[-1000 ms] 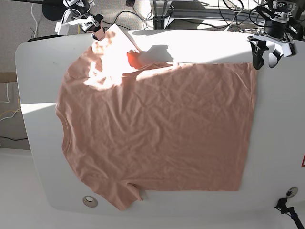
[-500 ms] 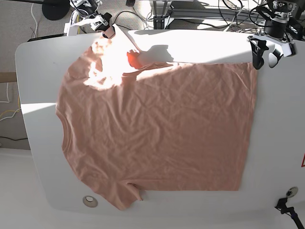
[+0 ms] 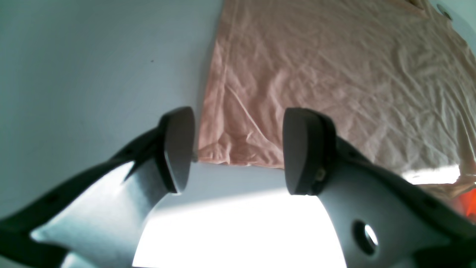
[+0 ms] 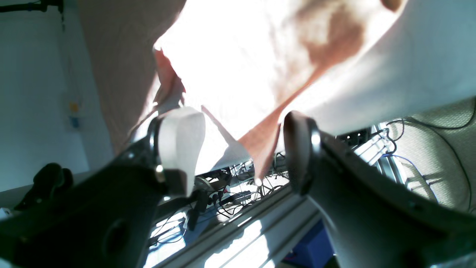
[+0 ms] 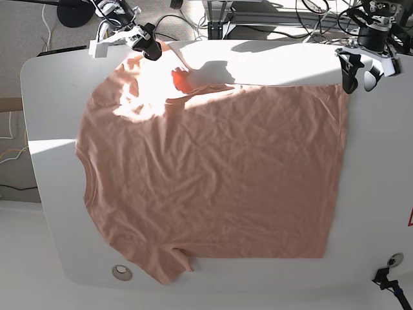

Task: Fold the T-shirt properly
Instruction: 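Move both grippers down to the shirt's shoulder corners beside the collar, then close both grippers on the shoulder edges of the pink shirt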

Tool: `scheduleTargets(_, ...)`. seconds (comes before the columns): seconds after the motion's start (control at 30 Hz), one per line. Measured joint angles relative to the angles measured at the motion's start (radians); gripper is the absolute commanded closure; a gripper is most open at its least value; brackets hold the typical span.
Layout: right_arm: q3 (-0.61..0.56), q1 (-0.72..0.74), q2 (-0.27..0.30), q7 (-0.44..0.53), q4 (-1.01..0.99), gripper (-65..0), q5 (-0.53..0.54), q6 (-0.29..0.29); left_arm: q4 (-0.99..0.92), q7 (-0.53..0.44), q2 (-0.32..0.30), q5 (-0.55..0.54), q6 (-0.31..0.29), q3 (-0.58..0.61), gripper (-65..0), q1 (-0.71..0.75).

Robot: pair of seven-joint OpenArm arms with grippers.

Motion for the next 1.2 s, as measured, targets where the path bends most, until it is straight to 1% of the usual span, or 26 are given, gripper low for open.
scheduleTargets(0.27,0.000,0.006,0.000,0.001,-0.005,-35.3,0.002,0.000,0.000,0.000,0.000,0.000,0.000,0.000,-35.4,-0.001)
scheduleTargets(0.3,0.000,0.011,0.000,0.004,-0.015,-35.3,0.004,0.009,0.000,0.000,0.000,0.000,0.000,0.000,-35.4,-0.001)
scheduleTargets(0.4,0.000,0.031,0.000,0.001,-0.062,-35.3,0.003,0.003,0.000,0.000,0.000,0.000,0.000,0.000,-35.4,-0.001)
scheduleTargets(0.47,0.000,0.036,0.000,0.005,-0.076,-35.3,0.009,0.011,0.000,0.000,0.000,0.000,0.000,0.000,-35.4,-0.001)
scheduleTargets(0.83,0.000,0.081,0.000,0.002,-0.080,-35.3,0.002,0.004,0.000,-0.001,0.000,0.000,0.000,0.000,-35.4,-0.014)
scheduleTargets(0.9,0.000,0.093,0.000,0.000,-0.081,-35.1,0.000,-0.001,0.000,0.000,0.000,0.047,-0.001,0.000,-35.4,-0.014)
scheduleTargets(0.93,0.000,0.095,0.000,0.000,-0.080,-33.4,0.000,0.000,0.000,0.000,0.000,0.068,0.000,0.000,-35.4,-0.014)
scheduleTargets(0.97,0.000,0.094,0.000,0.000,-0.080,-29.8,0.002,0.002,0.000,0.000,0.000,0.074,-0.001,0.000,-35.4,-0.014)
scheduleTargets(1.0,0.000,0.091,-0.001,-0.001,-0.080,-24.4,0.002,0.002,0.000,0.000,0.000,0.075,-0.001,0.000,-35.4,-0.014)
scheduleTargets(1.07,0.000,0.089,0.000,-0.007,-0.081,-9.6,0.000,-0.001,0.000,0.000,0.000,0.075,-0.001,0.000,-35.4,-0.014)
scheduleTargets(1.1,0.000,0.089,-0.001,-0.006,-0.081,-0.4,0.002,-0.001,0.000,0.000,0.000,0.075,-0.001,0.000,-35.4,-0.014)
scheduleTargets(1.2,0.000,0.092,-0.001,-0.007,-0.081,0.0,0.000,-0.001,0.000,0.000,0.000,0.068,-0.001,0.000,-35.6,-0.014)
